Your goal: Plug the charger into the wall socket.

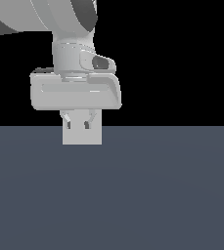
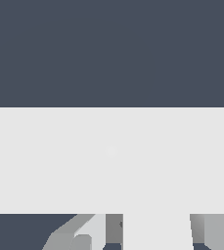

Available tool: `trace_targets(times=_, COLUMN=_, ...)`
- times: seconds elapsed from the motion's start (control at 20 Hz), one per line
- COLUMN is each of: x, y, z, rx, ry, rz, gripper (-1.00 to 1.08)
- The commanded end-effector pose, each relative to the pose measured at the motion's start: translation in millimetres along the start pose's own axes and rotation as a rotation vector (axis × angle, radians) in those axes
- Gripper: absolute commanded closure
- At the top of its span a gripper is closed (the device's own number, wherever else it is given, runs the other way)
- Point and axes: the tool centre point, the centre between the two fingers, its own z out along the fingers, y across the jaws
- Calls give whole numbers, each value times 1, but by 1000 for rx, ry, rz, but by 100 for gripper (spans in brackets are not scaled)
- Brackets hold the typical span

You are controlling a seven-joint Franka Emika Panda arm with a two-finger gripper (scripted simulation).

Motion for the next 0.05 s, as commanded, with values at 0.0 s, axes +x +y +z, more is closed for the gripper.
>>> trace_targets(times=0.0, x=1, y=0, z=0, rx=0, ry=1, rz=0, gripper=108)
